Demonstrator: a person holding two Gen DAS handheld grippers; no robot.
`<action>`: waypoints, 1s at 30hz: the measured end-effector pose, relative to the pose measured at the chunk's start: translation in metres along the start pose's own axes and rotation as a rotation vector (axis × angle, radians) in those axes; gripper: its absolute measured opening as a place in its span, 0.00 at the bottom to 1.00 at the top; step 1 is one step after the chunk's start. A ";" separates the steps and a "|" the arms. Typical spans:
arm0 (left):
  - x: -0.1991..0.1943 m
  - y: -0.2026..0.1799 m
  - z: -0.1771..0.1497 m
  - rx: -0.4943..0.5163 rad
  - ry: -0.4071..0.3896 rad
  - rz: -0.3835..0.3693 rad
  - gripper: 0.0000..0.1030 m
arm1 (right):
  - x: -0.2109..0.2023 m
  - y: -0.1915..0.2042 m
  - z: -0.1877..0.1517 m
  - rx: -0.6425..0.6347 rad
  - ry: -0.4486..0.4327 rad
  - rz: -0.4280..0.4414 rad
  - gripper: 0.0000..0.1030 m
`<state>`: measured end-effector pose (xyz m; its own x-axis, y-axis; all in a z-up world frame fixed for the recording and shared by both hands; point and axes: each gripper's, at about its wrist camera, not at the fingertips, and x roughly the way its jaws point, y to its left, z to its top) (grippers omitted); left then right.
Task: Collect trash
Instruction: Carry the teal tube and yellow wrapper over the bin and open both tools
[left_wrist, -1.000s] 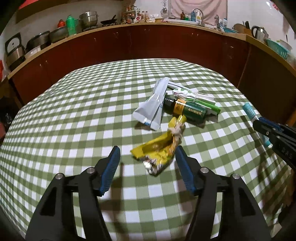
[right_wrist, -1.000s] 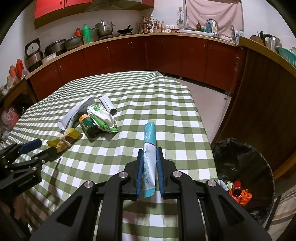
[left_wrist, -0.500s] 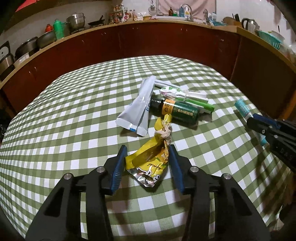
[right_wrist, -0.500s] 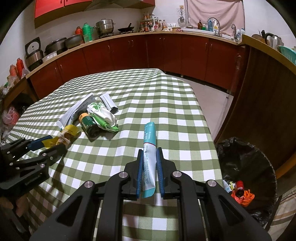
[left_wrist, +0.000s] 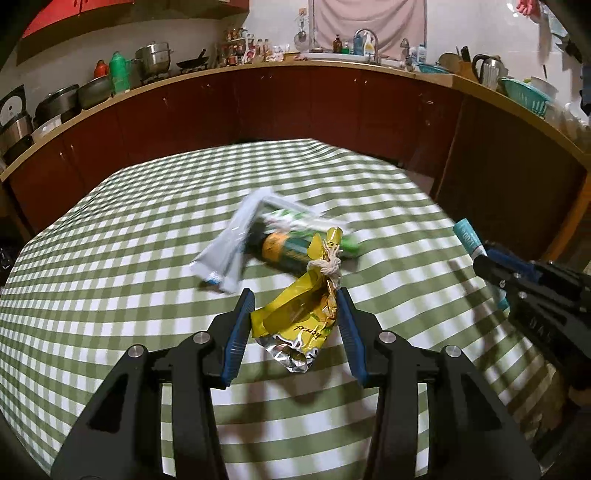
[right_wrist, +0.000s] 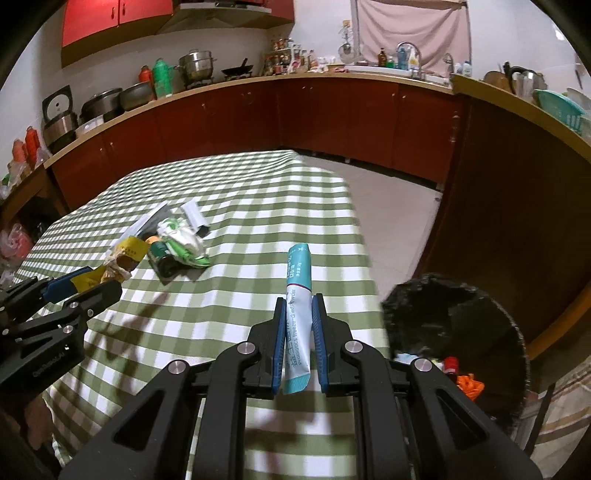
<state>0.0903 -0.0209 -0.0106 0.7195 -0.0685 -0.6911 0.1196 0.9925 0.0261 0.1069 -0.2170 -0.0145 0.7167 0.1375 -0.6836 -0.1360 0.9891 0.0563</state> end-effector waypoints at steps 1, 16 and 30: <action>0.002 -0.006 0.002 0.002 0.000 -0.004 0.43 | -0.003 -0.005 0.000 0.005 -0.005 -0.009 0.15; 0.022 -0.117 0.022 0.111 -0.014 -0.081 0.43 | -0.027 -0.089 -0.011 0.063 -0.045 -0.192 0.15; 0.051 -0.186 0.026 0.210 0.011 -0.102 0.44 | -0.018 -0.138 -0.024 0.128 -0.023 -0.222 0.15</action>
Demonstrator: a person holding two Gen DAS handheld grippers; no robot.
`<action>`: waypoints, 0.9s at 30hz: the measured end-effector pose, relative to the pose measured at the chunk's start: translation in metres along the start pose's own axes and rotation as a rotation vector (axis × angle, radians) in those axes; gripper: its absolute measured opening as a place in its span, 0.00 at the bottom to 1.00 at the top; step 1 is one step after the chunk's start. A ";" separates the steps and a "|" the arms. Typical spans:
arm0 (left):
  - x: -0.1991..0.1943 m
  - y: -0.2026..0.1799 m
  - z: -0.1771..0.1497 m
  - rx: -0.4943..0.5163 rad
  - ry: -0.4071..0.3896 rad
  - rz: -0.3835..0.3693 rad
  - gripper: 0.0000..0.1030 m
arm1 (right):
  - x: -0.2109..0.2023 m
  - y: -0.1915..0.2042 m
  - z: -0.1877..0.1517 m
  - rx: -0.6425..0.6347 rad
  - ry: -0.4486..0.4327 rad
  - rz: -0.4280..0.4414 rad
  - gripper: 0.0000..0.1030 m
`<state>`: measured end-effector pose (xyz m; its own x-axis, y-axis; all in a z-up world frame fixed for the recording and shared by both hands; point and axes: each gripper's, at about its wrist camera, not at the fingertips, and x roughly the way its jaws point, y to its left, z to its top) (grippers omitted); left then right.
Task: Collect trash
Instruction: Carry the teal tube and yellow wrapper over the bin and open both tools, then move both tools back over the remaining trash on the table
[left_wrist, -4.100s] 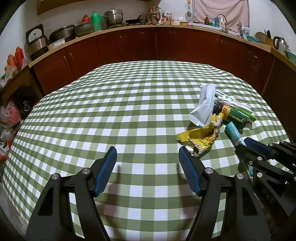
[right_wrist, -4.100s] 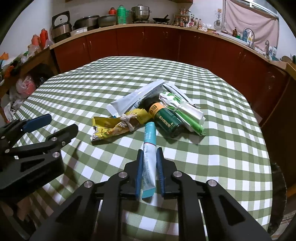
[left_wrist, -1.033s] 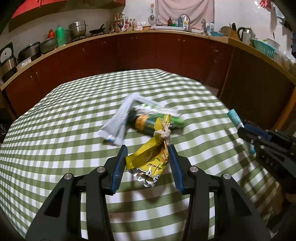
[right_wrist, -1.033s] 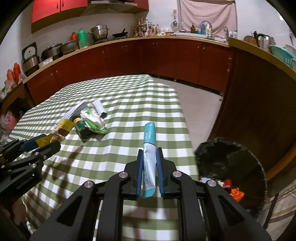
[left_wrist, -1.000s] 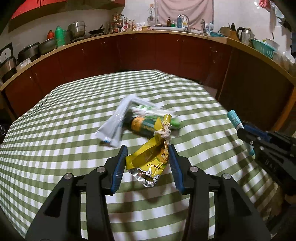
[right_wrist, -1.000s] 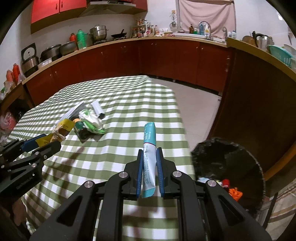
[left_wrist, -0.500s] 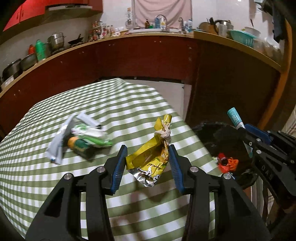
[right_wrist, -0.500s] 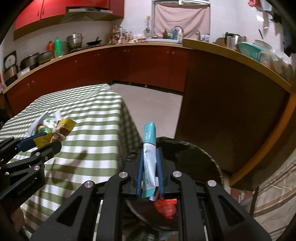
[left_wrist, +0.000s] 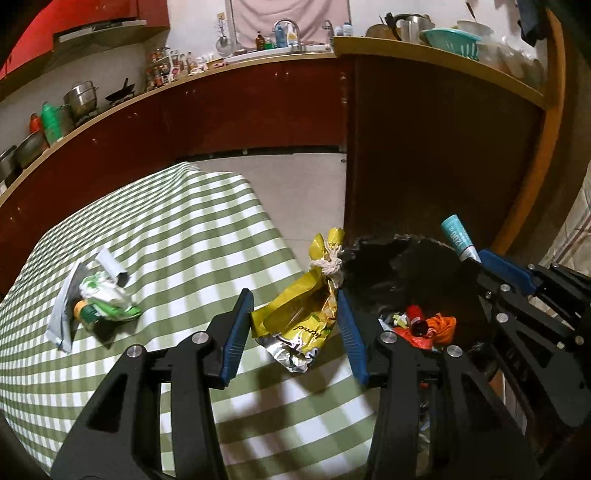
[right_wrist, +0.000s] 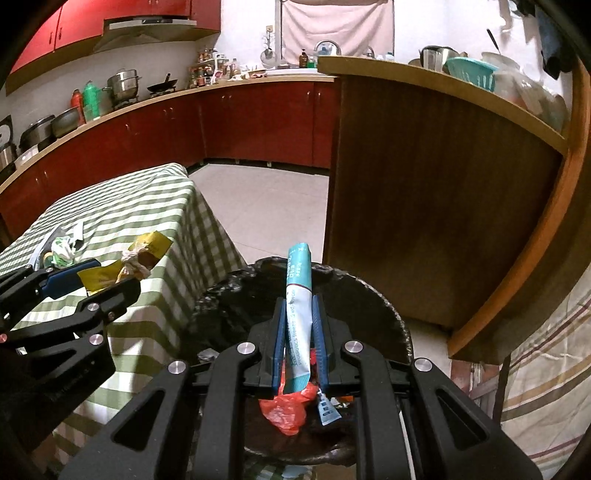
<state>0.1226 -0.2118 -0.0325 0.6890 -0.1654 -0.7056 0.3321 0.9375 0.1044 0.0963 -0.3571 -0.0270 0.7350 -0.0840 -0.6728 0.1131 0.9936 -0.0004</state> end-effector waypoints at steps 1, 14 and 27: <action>0.002 -0.003 0.001 0.005 0.002 -0.001 0.44 | 0.001 -0.001 0.001 0.003 0.002 0.000 0.15; 0.027 -0.033 0.015 0.047 0.026 -0.006 0.50 | 0.023 -0.022 -0.003 0.044 0.023 0.005 0.15; 0.032 -0.030 0.017 0.020 0.044 -0.008 0.66 | 0.021 -0.034 -0.004 0.071 0.009 -0.010 0.36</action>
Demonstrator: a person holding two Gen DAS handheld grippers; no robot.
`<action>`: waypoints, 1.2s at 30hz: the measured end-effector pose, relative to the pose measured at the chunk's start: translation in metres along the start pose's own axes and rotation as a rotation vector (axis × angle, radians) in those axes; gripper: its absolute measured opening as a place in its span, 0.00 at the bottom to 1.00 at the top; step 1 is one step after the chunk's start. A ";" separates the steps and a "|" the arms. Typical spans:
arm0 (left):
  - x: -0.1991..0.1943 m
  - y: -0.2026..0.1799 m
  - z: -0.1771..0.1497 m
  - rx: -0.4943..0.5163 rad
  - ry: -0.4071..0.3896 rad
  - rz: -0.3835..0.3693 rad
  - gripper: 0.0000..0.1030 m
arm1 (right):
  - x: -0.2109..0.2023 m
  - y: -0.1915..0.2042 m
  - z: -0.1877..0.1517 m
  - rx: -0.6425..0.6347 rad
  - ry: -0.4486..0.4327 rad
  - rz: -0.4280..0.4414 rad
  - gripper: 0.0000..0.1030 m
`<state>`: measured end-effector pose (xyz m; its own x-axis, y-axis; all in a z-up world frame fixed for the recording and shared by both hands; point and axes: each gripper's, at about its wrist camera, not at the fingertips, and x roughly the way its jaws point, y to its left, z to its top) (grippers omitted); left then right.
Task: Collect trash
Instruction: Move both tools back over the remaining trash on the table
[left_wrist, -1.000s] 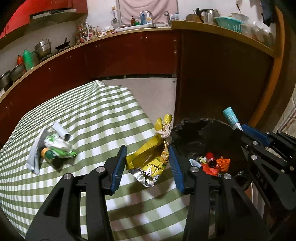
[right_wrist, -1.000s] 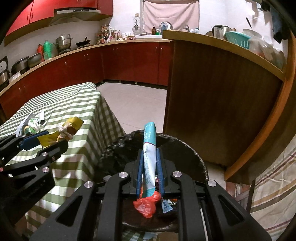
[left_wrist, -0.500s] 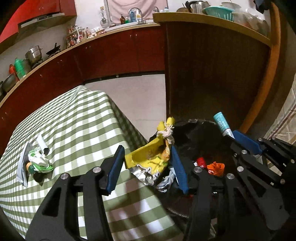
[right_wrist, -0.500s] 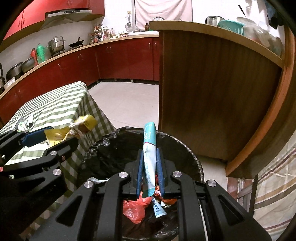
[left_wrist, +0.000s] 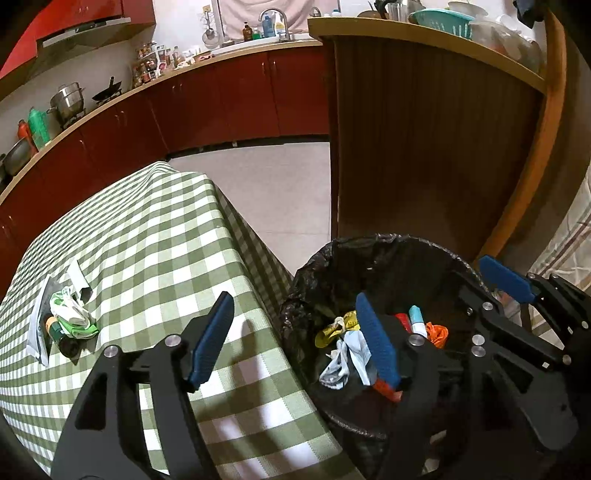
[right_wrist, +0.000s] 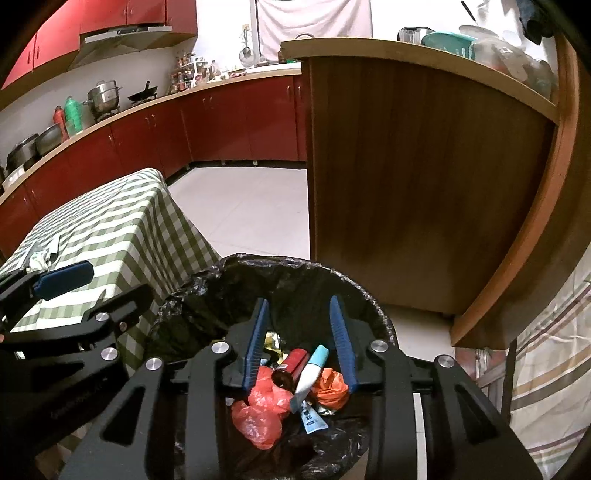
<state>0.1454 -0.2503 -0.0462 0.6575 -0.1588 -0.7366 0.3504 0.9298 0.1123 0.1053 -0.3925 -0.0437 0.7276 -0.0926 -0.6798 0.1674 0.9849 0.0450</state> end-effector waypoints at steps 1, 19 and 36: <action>-0.001 0.001 -0.001 -0.004 -0.002 0.001 0.66 | -0.001 0.000 0.000 -0.002 -0.002 -0.002 0.38; -0.038 0.076 -0.023 -0.095 -0.021 0.115 0.71 | -0.011 0.055 0.012 -0.080 -0.030 0.078 0.68; -0.061 0.224 -0.058 -0.253 0.008 0.352 0.74 | -0.008 0.159 0.028 -0.183 -0.023 0.245 0.69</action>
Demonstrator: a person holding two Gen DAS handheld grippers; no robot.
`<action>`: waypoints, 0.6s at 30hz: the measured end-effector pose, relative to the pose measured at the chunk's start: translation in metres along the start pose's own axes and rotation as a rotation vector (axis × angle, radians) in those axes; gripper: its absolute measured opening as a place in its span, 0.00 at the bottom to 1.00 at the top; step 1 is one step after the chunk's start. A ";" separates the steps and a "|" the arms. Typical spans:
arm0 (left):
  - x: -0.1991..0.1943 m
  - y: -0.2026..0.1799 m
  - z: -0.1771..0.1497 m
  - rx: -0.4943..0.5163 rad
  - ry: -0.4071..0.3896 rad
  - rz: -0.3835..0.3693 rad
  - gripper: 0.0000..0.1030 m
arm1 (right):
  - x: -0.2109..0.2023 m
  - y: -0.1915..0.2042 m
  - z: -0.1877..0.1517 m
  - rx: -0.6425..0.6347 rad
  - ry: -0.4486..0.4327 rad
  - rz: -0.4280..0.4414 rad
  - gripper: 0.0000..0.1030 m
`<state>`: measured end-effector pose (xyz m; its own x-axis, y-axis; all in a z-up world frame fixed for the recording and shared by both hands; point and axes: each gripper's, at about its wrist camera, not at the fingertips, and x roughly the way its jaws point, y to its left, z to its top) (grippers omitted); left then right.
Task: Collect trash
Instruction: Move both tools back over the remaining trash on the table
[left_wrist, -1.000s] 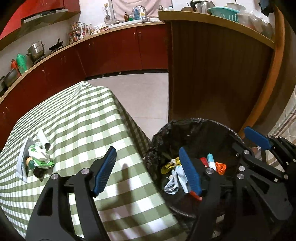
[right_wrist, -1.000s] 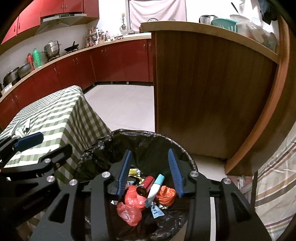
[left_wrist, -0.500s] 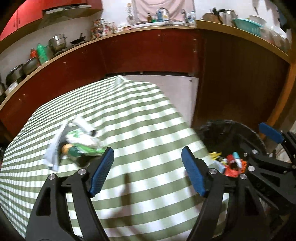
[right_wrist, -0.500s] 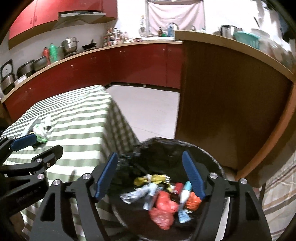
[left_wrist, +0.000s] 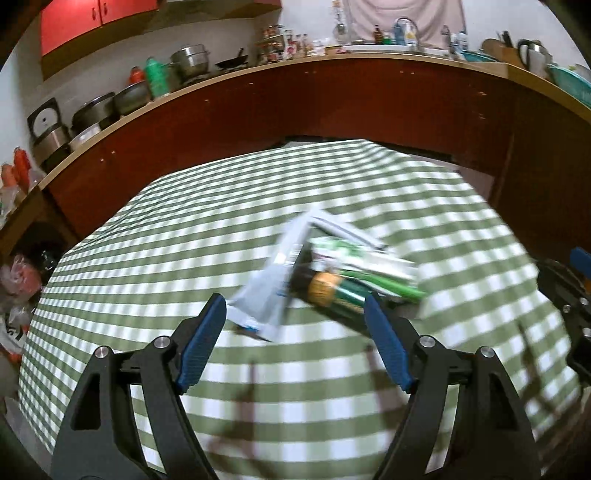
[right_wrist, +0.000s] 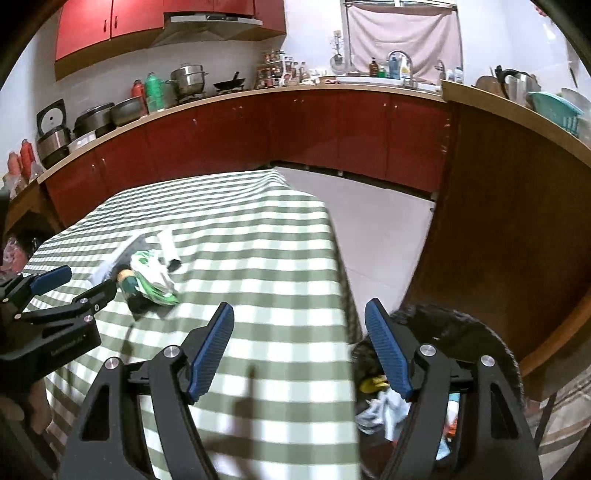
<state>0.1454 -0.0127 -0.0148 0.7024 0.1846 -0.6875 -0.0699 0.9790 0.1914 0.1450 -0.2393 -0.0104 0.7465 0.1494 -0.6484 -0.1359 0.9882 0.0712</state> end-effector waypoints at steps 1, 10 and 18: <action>0.002 0.005 0.001 0.002 0.002 0.003 0.75 | 0.002 0.004 0.002 0.001 0.002 0.007 0.69; 0.026 0.019 0.005 0.041 0.027 -0.015 0.76 | 0.020 0.036 0.013 -0.022 0.021 0.043 0.69; 0.045 0.024 0.008 0.075 0.041 -0.089 0.75 | 0.030 0.054 0.018 -0.046 0.030 0.058 0.70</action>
<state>0.1812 0.0182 -0.0351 0.6736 0.1018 -0.7321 0.0462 0.9827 0.1792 0.1718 -0.1812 -0.0119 0.7169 0.2050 -0.6664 -0.2086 0.9751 0.0755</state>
